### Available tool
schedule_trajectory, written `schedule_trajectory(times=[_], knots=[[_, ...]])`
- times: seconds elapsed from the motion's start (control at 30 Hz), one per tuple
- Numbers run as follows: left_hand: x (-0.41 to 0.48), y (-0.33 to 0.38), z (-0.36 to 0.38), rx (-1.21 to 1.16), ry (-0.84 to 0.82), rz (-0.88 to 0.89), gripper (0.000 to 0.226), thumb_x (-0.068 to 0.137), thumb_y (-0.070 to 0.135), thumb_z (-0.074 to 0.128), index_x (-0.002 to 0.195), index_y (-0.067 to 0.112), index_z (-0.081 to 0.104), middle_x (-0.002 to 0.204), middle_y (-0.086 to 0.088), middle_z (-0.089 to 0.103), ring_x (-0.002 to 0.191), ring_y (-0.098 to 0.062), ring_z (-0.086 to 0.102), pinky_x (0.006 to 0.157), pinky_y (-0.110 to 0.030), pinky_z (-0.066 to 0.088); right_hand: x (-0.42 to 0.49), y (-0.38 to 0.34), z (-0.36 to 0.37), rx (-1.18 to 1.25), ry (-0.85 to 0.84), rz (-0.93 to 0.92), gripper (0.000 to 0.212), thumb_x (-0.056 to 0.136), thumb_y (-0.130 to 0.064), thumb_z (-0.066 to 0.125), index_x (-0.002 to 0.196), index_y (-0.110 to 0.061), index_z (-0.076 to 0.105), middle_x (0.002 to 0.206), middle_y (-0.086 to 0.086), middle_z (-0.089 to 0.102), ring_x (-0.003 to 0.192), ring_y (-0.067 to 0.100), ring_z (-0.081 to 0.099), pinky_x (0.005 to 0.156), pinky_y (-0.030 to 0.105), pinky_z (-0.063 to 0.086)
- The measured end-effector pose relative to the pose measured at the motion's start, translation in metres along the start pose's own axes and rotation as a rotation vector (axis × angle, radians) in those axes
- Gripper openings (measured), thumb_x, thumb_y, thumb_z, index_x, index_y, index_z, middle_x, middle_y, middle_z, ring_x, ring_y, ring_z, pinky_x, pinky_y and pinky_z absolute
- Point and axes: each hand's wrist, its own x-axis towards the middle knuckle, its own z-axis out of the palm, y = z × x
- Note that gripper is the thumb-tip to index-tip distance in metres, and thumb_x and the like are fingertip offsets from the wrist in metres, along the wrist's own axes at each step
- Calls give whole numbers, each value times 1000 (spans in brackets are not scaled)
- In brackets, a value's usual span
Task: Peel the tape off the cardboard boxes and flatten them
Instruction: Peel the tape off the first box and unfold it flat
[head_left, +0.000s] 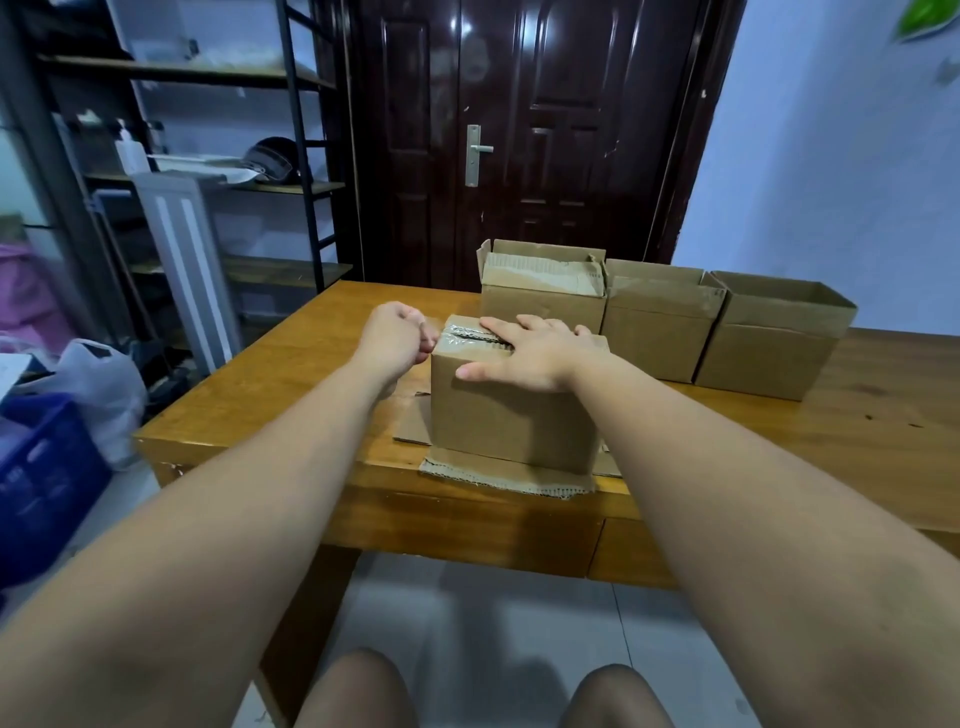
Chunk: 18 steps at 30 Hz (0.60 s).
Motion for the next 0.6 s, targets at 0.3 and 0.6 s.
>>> schedule_trajectory(times=[0.3, 0.6], knots=[[11, 24, -1, 436, 101, 135, 34, 83, 14, 72, 115, 12, 62, 107, -8, 67, 98, -20, 64, 82, -30, 52, 2, 0, 2, 9, 0, 8, 94, 69, -90, 36, 149, -48, 10, 161, 3, 13, 147, 31, 11, 114, 59, 6], [8, 50, 3, 389, 49, 158, 10, 88, 6, 65, 97, 8, 68, 86, -8, 67, 69, -13, 61, 61, -22, 48, 0, 1, 1, 25, -6, 4, 91, 73, -89, 29, 150, -46, 10, 162, 3, 10, 148, 31, 10, 115, 59, 5]])
